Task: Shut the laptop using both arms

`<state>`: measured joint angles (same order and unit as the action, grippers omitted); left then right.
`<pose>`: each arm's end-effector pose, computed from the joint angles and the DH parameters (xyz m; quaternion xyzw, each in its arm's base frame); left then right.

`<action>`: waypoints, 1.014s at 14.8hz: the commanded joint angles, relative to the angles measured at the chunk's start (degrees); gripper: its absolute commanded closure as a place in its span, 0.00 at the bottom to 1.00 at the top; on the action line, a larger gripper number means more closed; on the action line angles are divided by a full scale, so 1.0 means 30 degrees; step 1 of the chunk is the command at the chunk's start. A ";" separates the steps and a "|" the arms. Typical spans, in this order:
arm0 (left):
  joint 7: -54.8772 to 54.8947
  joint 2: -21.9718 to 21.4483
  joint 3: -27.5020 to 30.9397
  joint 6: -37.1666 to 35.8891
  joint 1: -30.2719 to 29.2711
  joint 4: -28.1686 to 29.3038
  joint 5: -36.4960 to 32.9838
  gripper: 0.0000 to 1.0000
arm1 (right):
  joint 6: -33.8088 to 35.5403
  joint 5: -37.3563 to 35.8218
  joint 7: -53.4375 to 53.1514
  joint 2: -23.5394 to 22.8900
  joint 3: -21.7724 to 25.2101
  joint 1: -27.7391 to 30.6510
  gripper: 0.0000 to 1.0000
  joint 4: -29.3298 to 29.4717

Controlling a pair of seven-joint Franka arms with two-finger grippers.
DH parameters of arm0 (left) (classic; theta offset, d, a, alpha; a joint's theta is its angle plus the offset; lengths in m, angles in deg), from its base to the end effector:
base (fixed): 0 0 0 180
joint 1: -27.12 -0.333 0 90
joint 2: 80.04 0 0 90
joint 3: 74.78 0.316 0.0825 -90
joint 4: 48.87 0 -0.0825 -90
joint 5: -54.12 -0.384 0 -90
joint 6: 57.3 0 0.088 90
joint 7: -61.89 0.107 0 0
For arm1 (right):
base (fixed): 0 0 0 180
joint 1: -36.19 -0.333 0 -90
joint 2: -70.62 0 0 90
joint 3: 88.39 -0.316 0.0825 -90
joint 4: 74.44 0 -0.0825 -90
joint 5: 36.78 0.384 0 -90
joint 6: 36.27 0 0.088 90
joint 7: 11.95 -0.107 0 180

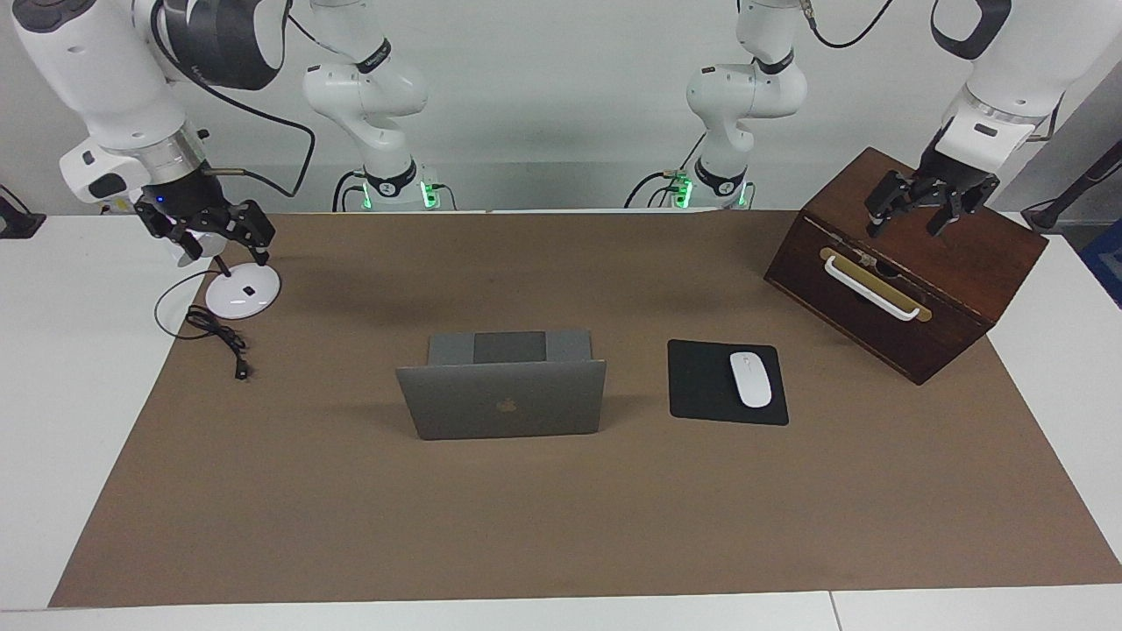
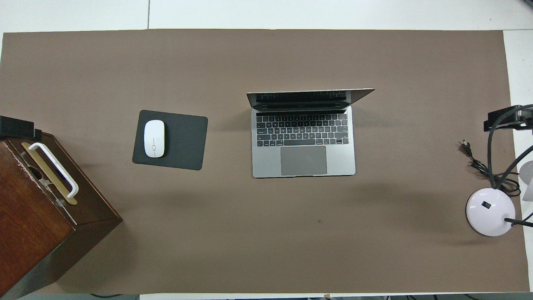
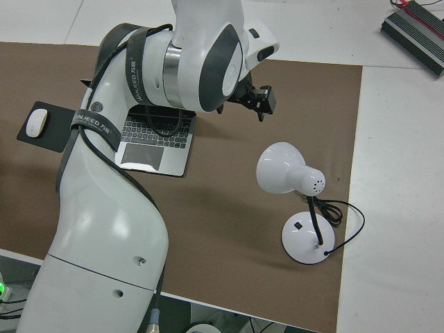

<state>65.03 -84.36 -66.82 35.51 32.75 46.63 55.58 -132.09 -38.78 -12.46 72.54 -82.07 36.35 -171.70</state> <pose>0.5348 0.0220 0.6241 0.9997 -0.0067 0.0147 0.0173 0.5468 -0.0665 0.5917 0.9981 -0.0592 0.0033 0.0157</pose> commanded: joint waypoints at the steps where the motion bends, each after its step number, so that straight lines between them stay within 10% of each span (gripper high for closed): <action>1: -0.0230 -0.0377 -0.0017 0.0380 -0.0001 0.0393 -0.0282 0.00 | 0.0209 0.0434 -0.0241 0.0328 -0.0027 0.0008 0.00 -0.0189; 15: -0.0288 -0.0465 0.0042 0.0058 0.0029 0.0480 -0.0282 0.00 | 0.0092 0.1108 -0.0036 0.0415 0.0002 0.0066 0.01 -0.0072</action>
<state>65.01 -84.38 -66.84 35.41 32.77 46.65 55.58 -132.00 -36.02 -12.46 73.01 -81.99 36.38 -171.66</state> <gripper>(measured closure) 0.000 0.000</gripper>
